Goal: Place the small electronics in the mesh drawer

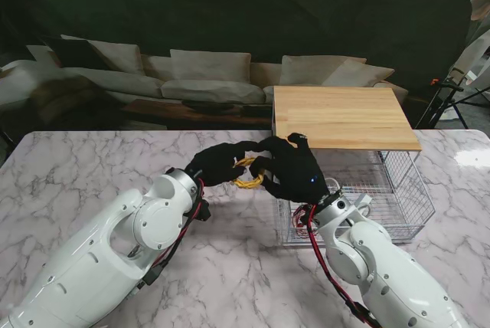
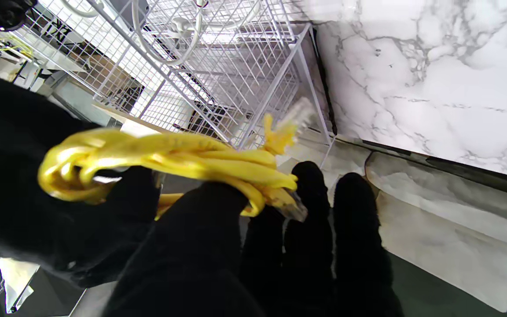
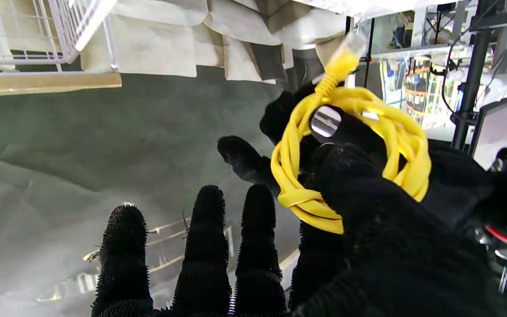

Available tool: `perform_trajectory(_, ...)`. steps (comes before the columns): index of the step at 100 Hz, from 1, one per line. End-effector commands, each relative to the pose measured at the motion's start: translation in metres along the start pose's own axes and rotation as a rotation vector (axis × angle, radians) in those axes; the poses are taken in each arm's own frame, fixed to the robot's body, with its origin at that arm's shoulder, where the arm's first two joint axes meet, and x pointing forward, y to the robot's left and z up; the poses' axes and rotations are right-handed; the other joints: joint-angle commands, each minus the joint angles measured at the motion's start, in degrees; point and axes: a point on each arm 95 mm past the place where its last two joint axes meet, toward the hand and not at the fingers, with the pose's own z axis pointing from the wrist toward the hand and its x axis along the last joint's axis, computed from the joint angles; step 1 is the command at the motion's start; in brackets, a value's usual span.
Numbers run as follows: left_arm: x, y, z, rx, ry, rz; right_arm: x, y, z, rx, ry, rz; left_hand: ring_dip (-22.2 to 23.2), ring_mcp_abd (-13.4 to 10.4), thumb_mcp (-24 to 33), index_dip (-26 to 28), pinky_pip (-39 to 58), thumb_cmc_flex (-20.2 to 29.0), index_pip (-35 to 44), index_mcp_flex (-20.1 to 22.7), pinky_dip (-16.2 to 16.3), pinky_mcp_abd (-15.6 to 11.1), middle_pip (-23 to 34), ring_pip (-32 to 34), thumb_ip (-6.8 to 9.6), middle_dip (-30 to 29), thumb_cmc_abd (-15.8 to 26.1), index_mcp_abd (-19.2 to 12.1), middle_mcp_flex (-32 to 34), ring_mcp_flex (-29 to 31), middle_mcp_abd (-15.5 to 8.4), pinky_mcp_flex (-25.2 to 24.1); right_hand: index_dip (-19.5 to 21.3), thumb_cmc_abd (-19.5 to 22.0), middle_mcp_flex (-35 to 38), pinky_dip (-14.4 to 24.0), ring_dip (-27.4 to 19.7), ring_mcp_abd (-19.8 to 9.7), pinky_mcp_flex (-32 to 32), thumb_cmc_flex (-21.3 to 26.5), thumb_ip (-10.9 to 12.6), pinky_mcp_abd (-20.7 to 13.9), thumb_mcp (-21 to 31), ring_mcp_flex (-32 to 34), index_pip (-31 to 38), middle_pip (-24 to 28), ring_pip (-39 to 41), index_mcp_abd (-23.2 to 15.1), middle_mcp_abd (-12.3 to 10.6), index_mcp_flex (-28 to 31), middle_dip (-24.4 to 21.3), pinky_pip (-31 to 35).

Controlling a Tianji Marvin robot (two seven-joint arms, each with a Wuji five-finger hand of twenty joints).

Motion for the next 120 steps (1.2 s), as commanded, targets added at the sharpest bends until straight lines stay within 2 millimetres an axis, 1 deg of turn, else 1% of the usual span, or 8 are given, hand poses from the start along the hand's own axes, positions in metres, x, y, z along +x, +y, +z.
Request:
perform_trajectory(1, -0.002, 0.000, 0.001, -0.005, -0.013, 0.001, 0.006, 0.006, 0.001, -0.027, 0.008, 0.009, -7.49, 0.90, -8.80, -1.34, -1.23, 3.38, -2.61, -2.21, -1.62, 1.33, 2.67, -0.30, 2.66, -6.66, 4.80, 0.91, -4.77, -3.32, 1.73, -1.49, 2.47, 7.93, 0.39, -0.94, 0.91, -1.66, -0.55, 2.60, -0.97, -1.95, -0.75, 1.33, 7.00, 1.84, 1.27, 3.59, -1.13, 2.10, 1.17, 0.11)
perform_trajectory(8, -0.003, 0.000, 0.001, -0.001, -0.016, -0.005, 0.008, 0.010, 0.000, -0.040, -0.001, 0.037, -16.01, 2.81, -15.36, -1.58, -4.16, 0.37, -3.92, -1.97, -3.31, 2.05, 2.95, -5.82, 3.25, -29.13, 10.08, 2.04, -9.87, -6.41, 3.47, -4.35, 2.93, 8.31, 0.63, -0.92, 1.19, -1.74, -0.53, 2.87, -0.94, -2.02, -0.70, 1.59, 7.54, 2.48, 1.77, 4.54, -1.35, 1.92, 1.72, 0.10)
perform_trajectory(17, -0.005, -0.001, 0.000, 0.002, -0.022, 0.015, 0.009, 0.012, 0.000, -0.050, -0.010, 0.056, -23.17, 4.80, -15.97, -1.69, -7.19, -3.45, -5.49, -2.61, -4.75, 2.92, -3.97, -11.98, 2.56, -37.79, 10.81, 3.49, -12.70, -9.19, 4.67, -7.32, 3.12, 8.26, 1.03, -0.84, 1.63, -1.85, -0.30, 3.21, -0.94, -2.18, -0.55, 2.07, 7.97, 3.20, 2.57, 5.26, -1.35, 1.97, 2.39, 0.19)
perform_trajectory(30, -0.009, -0.003, -0.001, 0.021, -0.027, 0.032, 0.008, 0.015, -0.001, -0.058, -0.030, 0.078, -39.71, 8.29, -16.35, -1.25, -19.11, -8.20, -6.64, -2.52, -13.41, 6.56, -14.09, -22.78, 1.91, -50.76, 11.86, 3.68, -16.05, -14.27, 4.75, -13.06, 3.22, 8.05, 1.39, -0.76, 1.97, -1.76, -0.26, 3.50, -0.95, -2.20, -0.35, 2.03, 8.33, 3.68, 3.10, 5.90, -1.38, 2.06, 2.99, 0.19)
perform_trajectory(43, -0.016, -0.007, -0.005, 0.032, -0.052, 0.052, 0.006, 0.022, -0.004, -0.071, -0.050, 0.072, -47.29, 8.88, -16.65, -1.39, -28.31, -11.36, -7.40, -2.56, -19.91, 8.75, -17.89, -27.54, 1.54, -55.85, 13.36, 3.69, -18.06, -18.09, 4.87, -16.07, 3.12, 7.90, 1.34, -0.65, 2.09, -1.58, 0.02, 3.58, -0.91, -1.97, -0.15, 2.02, 8.42, 3.64, 3.28, 6.13, -1.14, 2.12, 3.29, 0.29)
perform_trajectory(82, -0.066, -0.018, -0.026, 0.015, -0.169, 0.093, -0.031, 0.051, -0.033, -0.093, -0.200, -0.046, -45.60, 6.16, -16.76, -1.18, -27.16, -11.81, -6.87, -0.37, -16.53, 8.76, -14.40, -24.92, 1.44, -52.27, 14.36, 3.83, -9.72, -14.37, 3.31, -14.72, 2.01, 6.88, 3.18, -0.07, 1.78, -0.79, 1.39, 2.57, -0.66, -1.80, 0.35, 3.37, 7.12, 1.39, 2.58, 3.82, -0.51, 2.85, 2.75, 0.87)
perform_trajectory(101, -0.086, -0.018, -0.038, 0.004, -0.244, 0.138, -0.058, 0.056, -0.059, -0.050, -0.327, -0.154, -45.38, 8.64, -16.75, -0.80, -26.54, -11.64, -5.80, 2.38, -15.82, 9.41, -13.79, -24.59, 1.44, -51.30, 14.28, 4.27, -7.30, -11.44, 2.58, -13.87, 1.35, 6.18, 6.35, 0.10, 1.75, 0.13, 1.40, 2.50, -0.20, -1.05, -0.06, 4.56, 5.59, -0.83, 1.54, 2.31, 0.39, 3.71, 2.09, 0.46)
perform_trajectory(120, -0.098, -0.013, -0.047, -0.018, -0.292, 0.113, -0.080, 0.044, -0.079, 0.062, -0.437, -0.181, -45.63, 8.44, -16.82, -0.42, -25.35, -11.56, -4.68, 5.34, -15.17, 9.30, -13.66, -24.45, 1.38, -51.19, 14.52, 4.21, -5.97, -10.44, 2.63, -12.85, 1.18, 6.06, 6.81, 0.22, 1.78, 0.70, 1.40, 3.24, 0.14, -0.64, -0.48, 4.58, 4.95, -2.89, 0.63, 2.04, 0.75, 3.46, 1.42, -0.14)
